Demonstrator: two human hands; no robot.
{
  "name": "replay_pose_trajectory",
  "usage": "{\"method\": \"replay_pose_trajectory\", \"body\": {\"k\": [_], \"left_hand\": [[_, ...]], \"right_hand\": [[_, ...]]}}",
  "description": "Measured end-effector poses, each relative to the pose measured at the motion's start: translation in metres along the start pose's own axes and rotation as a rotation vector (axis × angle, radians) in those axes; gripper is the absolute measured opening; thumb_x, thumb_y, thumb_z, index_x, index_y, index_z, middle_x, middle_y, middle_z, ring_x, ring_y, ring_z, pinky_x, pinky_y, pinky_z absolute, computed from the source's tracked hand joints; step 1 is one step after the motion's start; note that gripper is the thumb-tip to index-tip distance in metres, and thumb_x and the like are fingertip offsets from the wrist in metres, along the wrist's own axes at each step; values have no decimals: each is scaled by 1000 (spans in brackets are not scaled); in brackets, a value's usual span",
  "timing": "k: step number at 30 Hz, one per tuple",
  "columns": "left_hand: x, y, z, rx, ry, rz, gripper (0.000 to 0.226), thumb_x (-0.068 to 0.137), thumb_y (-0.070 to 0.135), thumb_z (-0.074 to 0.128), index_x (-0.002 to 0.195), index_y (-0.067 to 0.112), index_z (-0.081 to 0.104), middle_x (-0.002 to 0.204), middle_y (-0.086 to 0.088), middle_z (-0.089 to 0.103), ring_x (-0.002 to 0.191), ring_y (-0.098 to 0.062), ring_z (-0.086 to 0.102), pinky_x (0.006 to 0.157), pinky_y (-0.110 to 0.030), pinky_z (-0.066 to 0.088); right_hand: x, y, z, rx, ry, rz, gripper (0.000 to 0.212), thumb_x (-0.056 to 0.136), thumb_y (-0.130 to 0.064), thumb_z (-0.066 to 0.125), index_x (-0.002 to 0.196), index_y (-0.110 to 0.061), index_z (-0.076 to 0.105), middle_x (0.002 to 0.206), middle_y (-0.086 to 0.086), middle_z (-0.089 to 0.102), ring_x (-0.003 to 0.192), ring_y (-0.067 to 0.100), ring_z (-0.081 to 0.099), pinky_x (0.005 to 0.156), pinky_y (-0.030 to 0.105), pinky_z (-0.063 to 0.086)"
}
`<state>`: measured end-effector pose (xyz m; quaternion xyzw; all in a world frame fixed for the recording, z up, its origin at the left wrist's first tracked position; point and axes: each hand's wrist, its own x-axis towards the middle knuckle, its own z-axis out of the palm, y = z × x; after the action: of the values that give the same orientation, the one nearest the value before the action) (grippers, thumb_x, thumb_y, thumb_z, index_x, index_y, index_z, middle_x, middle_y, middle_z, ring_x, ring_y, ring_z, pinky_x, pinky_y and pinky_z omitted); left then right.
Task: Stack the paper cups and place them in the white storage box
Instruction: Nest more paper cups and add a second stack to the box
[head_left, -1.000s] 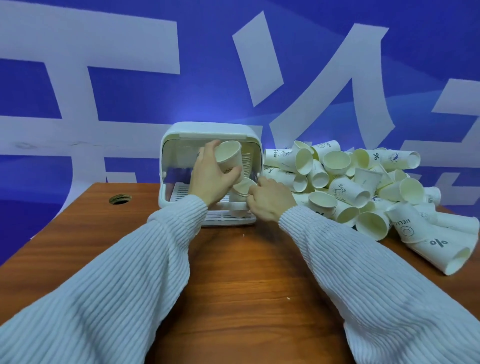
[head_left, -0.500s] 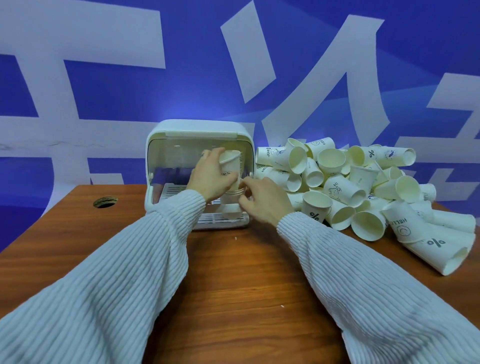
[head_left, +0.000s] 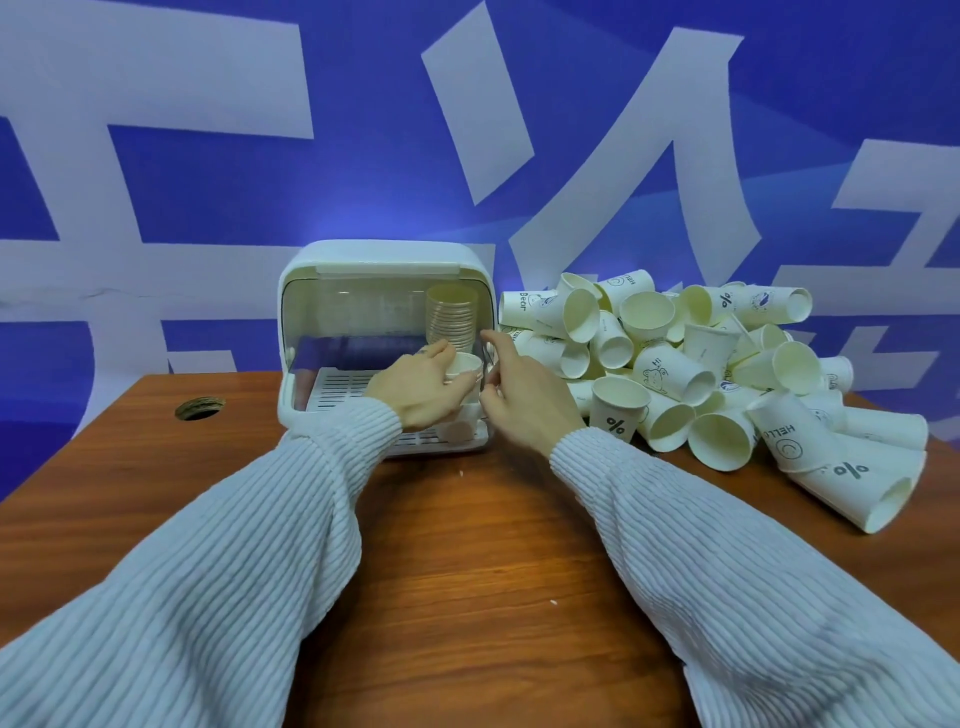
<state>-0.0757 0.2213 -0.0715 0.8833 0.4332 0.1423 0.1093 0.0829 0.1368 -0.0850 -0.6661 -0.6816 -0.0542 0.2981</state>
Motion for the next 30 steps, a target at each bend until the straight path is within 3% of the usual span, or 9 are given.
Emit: {"method": "replay_pose_trajectory", "body": {"k": [2, 8, 11, 14, 19, 22, 25, 28, 30], "left_hand": [[1, 0, 5, 0, -1, 17, 79, 101, 66, 19, 162, 17, 27, 171, -2, 15, 157, -25, 21, 127, -45, 19], [8, 7, 14, 5, -14, 39, 59, 112, 39, 18, 162, 9, 22, 171, -8, 15, 158, -20, 14, 128, -40, 13], [12, 7, 11, 41, -78, 44, 60, 112, 40, 19, 158, 4, 28, 169, -15, 19, 157, -24, 16, 127, -43, 16], [11, 8, 12, 6, -7, 43, 68, 105, 60, 32, 148, 8, 42, 162, -11, 35, 149, -27, 34, 119, -48, 32], [7, 11, 17, 36, 105, 28, 80, 95, 67, 49, 156, 17, 37, 167, -12, 27, 152, -31, 28, 120, -49, 31], [1, 28, 13, 73, 347, 70, 76, 94, 67, 48, 152, 19, 45, 164, -13, 34, 150, -35, 29, 114, -55, 35], [-8, 58, 16, 6, 489, 301, 70, 86, 55, 49, 140, 11, 57, 144, -14, 55, 136, -37, 45, 104, -57, 46], [-17, 94, 33, -83, 438, 451, 78, 80, 59, 54, 143, 12, 55, 140, -10, 57, 128, -35, 52, 100, -54, 49], [-22, 119, 44, -102, 302, 446, 94, 78, 65, 64, 155, 18, 38, 152, -8, 46, 134, -32, 48, 107, -48, 45]], "right_hand": [[-3, 2, 1, 8, 32, -15, 64, 93, -23, 51, 153, -25, 30, 81, -11, 57, 78, 19, 57, 63, 41, 49], [-13, 8, -7, -25, 86, -37, 63, 95, -20, 52, 155, -21, 34, 68, -16, 45, 72, 17, 49, 59, 37, 39], [-18, 17, -17, -134, 113, -1, 56, 94, -24, 50, 149, -24, 41, 91, -4, 64, 86, 24, 59, 65, 39, 46], [-25, 33, -33, -176, 156, 95, 47, 94, -28, 50, 140, -23, 54, 121, -1, 67, 109, 25, 62, 81, 45, 55], [-39, 67, -63, -340, 69, 258, 38, 94, -36, 52, 128, -22, 63, 126, 1, 58, 109, 27, 61, 75, 37, 45], [-50, 80, -70, -348, -51, 306, 28, 95, -35, 51, 114, -22, 67, 116, 1, 64, 106, 29, 64, 79, 41, 53], [-62, 80, -75, -298, -19, 310, 16, 91, -34, 51, 87, -24, 63, 91, -2, 66, 91, 27, 65, 76, 45, 56], [-74, 77, -80, -73, 171, 343, 9, 85, -30, 58, 85, -24, 65, 85, -5, 67, 83, 21, 62, 71, 37, 52], [-85, 72, -86, 218, 306, 382, 5, 85, -25, 65, 81, -23, 66, 77, -8, 67, 77, 14, 62, 69, 32, 47]]}}
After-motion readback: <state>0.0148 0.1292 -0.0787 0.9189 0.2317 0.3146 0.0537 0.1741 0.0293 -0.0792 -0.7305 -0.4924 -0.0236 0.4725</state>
